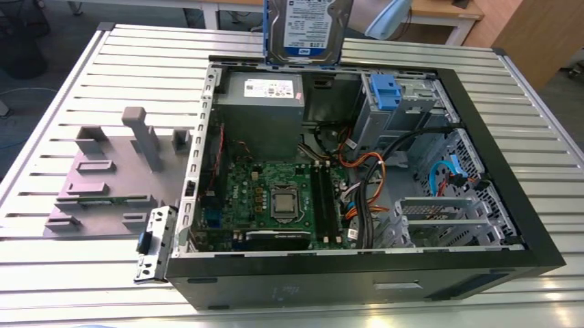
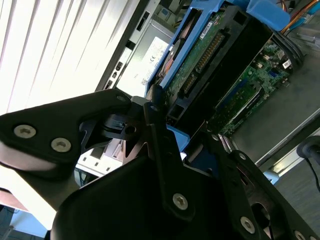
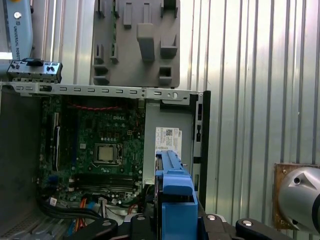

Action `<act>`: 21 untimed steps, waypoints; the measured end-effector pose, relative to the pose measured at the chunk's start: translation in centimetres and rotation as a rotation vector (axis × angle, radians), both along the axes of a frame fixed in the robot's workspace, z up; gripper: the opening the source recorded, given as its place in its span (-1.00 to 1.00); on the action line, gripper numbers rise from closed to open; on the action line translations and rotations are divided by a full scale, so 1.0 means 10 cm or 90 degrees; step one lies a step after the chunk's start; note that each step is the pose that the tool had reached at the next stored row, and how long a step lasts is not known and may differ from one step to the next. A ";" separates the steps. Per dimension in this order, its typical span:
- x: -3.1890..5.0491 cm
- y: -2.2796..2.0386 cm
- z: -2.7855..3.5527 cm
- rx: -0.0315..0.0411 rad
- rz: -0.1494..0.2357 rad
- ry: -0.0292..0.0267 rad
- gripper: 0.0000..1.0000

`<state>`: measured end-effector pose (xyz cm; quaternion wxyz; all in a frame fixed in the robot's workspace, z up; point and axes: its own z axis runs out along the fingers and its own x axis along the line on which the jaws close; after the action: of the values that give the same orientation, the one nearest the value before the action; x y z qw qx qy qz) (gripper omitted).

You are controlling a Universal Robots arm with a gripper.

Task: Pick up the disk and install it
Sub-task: 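Pick up the disk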

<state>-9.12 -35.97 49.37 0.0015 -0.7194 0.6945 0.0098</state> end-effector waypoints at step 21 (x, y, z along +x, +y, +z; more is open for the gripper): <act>0.047 0.000 0.000 0.0000 0.000 0.0000 -0.27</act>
<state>-8.65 -35.97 49.37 0.0015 -0.7194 0.6945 0.0098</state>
